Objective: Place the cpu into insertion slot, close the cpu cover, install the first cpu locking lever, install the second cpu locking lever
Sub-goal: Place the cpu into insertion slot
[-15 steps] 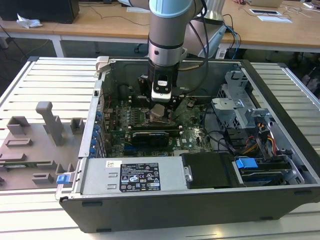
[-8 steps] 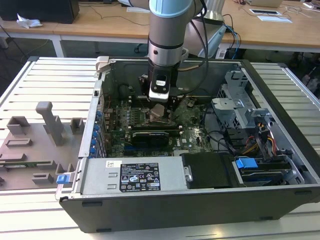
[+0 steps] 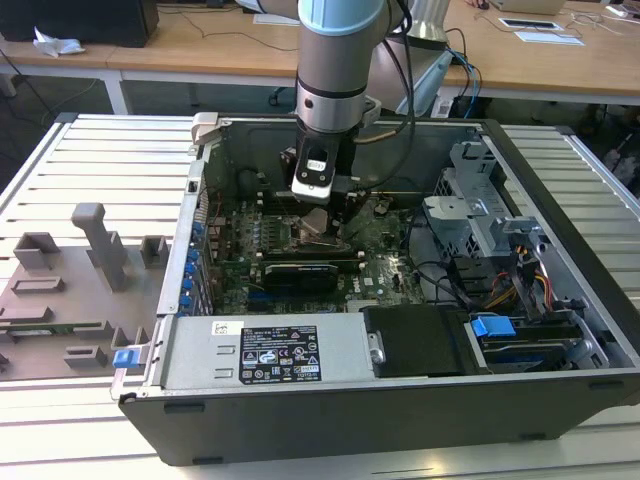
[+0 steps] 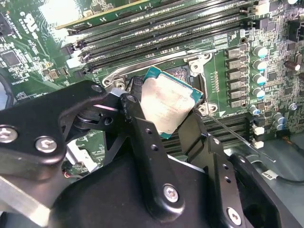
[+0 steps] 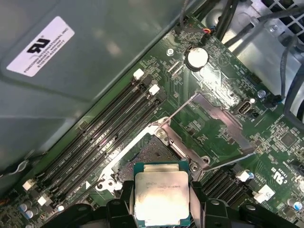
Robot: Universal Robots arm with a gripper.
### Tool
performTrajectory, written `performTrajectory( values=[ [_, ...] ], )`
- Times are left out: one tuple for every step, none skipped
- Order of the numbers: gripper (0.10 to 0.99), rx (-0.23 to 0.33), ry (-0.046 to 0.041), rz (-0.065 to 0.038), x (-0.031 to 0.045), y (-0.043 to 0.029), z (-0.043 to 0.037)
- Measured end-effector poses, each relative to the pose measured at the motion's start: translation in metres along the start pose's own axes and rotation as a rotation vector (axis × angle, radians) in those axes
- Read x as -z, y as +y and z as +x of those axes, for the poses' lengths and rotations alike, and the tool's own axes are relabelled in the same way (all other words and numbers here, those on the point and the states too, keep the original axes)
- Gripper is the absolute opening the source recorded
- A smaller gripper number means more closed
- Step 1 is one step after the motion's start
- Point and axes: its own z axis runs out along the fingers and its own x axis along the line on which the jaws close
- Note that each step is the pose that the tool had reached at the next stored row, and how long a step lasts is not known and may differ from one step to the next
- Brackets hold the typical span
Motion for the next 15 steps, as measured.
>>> performTrajectory(
  values=[
    [0.545,-0.006,-0.0001,0.0,0.0,0.0,0.0],
    [0.545,-0.017,-0.0004,0.0,0.0,0.0,0.0],
    [0.545,-0.023,-0.0005,0.0,0.0,0.0,0.0],
    [0.545,-0.029,-0.0007,-0.001,0.0,0.0,0.0],
    [0.545,-0.041,-0.001,-0.001,0.0,0.0,0.0],
    [0.545,-0.051,-0.0012,-0.001,0.0,0.0,0.0],
    [0.545,-0.057,-0.0013,-0.001,0.0,0.0,0.0],
    [0.545,-0.063,-0.0014,-0.001,0.0,0.0,0.0],
    [0.545,-0.074,-0.0017,-0.001,0.0,0.0,0.0],
    [0.545,-0.088,-0.0021,-0.001,0.0,0.0,0.0],
    [0.545,-0.099,-0.0023,-0.002,0.0,0.0,0.0],
    [0.545,-0.11,-0.0025,-0.002,0.0,0.0,0.0],
    [0.545,-0.12,-0.0027,-0.002,0.0,0.0,0.0],
    [0.545,-0.127,-0.0029,-0.002,0.0,0.0,0.0],
    [0.545,-0.132,-0.0031,-0.002,0.0,0.0,0.0]
  ],
)
